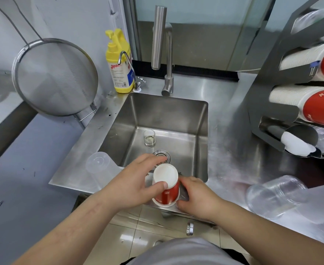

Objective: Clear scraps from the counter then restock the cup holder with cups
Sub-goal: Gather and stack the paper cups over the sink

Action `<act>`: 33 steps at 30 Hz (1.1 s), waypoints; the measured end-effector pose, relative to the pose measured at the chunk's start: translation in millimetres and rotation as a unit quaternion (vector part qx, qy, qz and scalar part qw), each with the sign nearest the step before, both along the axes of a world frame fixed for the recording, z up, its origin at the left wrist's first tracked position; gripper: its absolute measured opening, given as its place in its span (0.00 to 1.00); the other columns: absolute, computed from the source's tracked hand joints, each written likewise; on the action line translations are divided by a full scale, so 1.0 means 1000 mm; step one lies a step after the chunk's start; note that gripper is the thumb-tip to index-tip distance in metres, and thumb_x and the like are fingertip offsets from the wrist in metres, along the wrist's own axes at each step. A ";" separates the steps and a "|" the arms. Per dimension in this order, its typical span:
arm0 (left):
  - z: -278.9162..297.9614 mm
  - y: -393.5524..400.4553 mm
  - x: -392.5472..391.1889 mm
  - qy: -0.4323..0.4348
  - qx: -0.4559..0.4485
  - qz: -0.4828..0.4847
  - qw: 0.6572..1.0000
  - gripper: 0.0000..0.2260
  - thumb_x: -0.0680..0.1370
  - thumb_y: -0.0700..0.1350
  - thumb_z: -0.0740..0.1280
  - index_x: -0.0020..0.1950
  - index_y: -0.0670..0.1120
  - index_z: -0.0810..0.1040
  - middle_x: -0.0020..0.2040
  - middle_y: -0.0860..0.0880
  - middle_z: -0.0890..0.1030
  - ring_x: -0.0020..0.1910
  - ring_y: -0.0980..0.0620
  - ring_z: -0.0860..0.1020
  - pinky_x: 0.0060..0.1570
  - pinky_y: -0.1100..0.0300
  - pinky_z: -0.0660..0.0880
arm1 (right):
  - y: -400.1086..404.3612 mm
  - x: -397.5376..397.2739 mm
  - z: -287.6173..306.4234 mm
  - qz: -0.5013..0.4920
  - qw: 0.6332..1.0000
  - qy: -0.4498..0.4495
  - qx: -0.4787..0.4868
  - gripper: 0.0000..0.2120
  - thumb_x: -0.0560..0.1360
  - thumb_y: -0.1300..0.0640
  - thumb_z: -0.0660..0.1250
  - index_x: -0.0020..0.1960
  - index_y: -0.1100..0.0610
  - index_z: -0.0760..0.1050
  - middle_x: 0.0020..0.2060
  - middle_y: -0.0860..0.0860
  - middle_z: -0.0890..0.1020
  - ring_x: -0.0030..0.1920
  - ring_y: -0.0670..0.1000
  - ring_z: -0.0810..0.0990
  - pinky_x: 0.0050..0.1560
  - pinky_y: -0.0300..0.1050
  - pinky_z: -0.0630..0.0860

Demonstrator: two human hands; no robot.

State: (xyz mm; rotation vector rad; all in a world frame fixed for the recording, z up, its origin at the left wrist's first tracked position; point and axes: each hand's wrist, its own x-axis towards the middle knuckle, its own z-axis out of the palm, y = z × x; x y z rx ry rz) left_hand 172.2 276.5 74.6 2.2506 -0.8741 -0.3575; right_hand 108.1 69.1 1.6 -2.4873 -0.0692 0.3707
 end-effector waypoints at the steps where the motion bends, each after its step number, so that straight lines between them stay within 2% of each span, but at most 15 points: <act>1: 0.004 -0.001 0.002 -0.011 0.002 -0.011 1.000 0.27 0.71 0.61 0.65 0.69 0.54 0.72 0.62 0.60 0.73 0.62 0.65 0.71 0.59 0.71 0.68 | -0.003 0.002 0.002 0.002 1.000 0.010 -0.007 0.25 0.67 0.49 0.67 0.64 0.50 0.69 0.49 0.47 0.76 0.51 0.50 0.74 0.50 0.39 0.68; 4: 0.020 -0.008 0.011 -0.055 0.027 -0.044 0.997 0.22 0.72 0.59 0.63 0.64 0.52 0.78 0.58 0.59 0.75 0.59 0.63 0.73 0.60 0.69 0.69 | -0.016 0.008 0.018 0.016 0.998 0.044 -0.031 0.31 0.70 0.46 0.66 0.71 0.51 0.65 0.60 0.51 0.77 0.60 0.53 0.76 0.60 0.44 0.73; 7: 0.038 -0.024 0.022 -0.095 0.052 -0.064 0.992 0.20 0.73 0.58 0.62 0.61 0.52 0.79 0.56 0.56 0.79 0.57 0.58 0.76 0.60 0.61 0.72 | -0.031 0.012 0.044 0.082 0.989 0.087 -0.092 0.26 0.73 0.47 0.66 0.69 0.52 0.67 0.60 0.53 0.78 0.60 0.56 0.77 0.58 0.46 0.74; 10: 0.063 -0.050 0.031 -0.114 0.117 -0.127 0.978 0.22 0.75 0.60 0.61 0.65 0.54 0.76 0.60 0.55 0.78 0.60 0.58 0.75 0.63 0.60 0.71 | -0.048 0.012 0.070 0.146 0.970 0.115 -0.156 0.26 0.75 0.45 0.64 0.70 0.50 0.66 0.61 0.54 0.78 0.61 0.58 0.76 0.58 0.46 0.74; 14: 0.084 -0.096 0.037 -0.109 0.291 -0.248 0.918 0.23 0.78 0.59 0.63 0.72 0.57 0.67 0.68 0.56 0.72 0.67 0.55 0.71 0.67 0.56 0.68 | -0.078 0.001 0.110 0.153 0.963 0.113 -0.189 0.26 0.75 0.46 0.64 0.71 0.50 0.66 0.63 0.53 0.76 0.59 0.56 0.76 0.54 0.44 0.73; 16: 0.088 -0.122 0.034 -0.119 0.323 -0.288 0.894 0.24 0.78 0.59 0.63 0.73 0.57 0.66 0.70 0.54 0.71 0.68 0.53 0.71 0.68 0.55 0.67 | -0.097 -0.008 0.129 0.146 0.964 0.100 -0.198 0.27 0.75 0.46 0.64 0.72 0.49 0.64 0.62 0.52 0.76 0.59 0.55 0.76 0.54 0.43 0.72; 19: 0.097 -0.162 0.026 -0.136 0.346 -0.337 0.865 0.24 0.78 0.59 0.63 0.74 0.57 0.65 0.70 0.53 0.70 0.68 0.52 0.70 0.65 0.59 0.67 | -0.129 -0.023 0.156 0.123 0.965 0.073 -0.219 0.27 0.74 0.42 0.63 0.71 0.45 0.62 0.60 0.51 0.76 0.59 0.55 0.76 0.57 0.50 0.75; 23: 0.110 -0.217 0.013 -0.158 0.349 -0.390 0.837 0.25 0.78 0.59 0.63 0.74 0.57 0.64 0.70 0.52 0.70 0.66 0.50 0.71 0.65 0.57 0.68 | -0.176 -0.053 0.185 0.067 0.972 0.054 -0.221 0.27 0.75 0.42 0.63 0.71 0.45 0.63 0.62 0.49 0.75 0.61 0.53 0.74 0.58 0.48 0.73; 26: 0.116 -0.258 0.000 -0.181 0.328 -0.429 0.822 0.23 0.79 0.58 0.63 0.73 0.57 0.66 0.69 0.51 0.71 0.66 0.50 0.72 0.64 0.55 0.69 | -0.214 -0.083 0.197 0.016 0.974 0.049 -0.221 0.22 0.73 0.43 0.64 0.66 0.45 0.67 0.56 0.48 0.77 0.56 0.53 0.76 0.56 0.52 0.75; 29: 0.120 -0.297 -0.015 -0.194 0.295 -0.460 0.815 0.22 0.78 0.58 0.63 0.72 0.58 0.67 0.67 0.53 0.71 0.64 0.51 0.73 0.63 0.54 0.71 | -0.247 -0.116 0.202 -0.039 0.974 0.056 -0.216 0.21 0.73 0.42 0.64 0.64 0.44 0.68 0.57 0.48 0.78 0.56 0.53 0.77 0.56 0.54 0.75; 33: 0.115 -0.341 -0.033 -0.184 0.265 -0.477 0.817 0.24 0.77 0.58 0.64 0.72 0.59 0.65 0.66 0.53 0.71 0.64 0.52 0.73 0.64 0.52 0.71 | -0.278 -0.158 0.187 -0.094 0.968 0.070 -0.222 0.23 0.73 0.42 0.63 0.67 0.45 0.66 0.58 0.49 0.76 0.55 0.53 0.76 0.57 0.53 0.75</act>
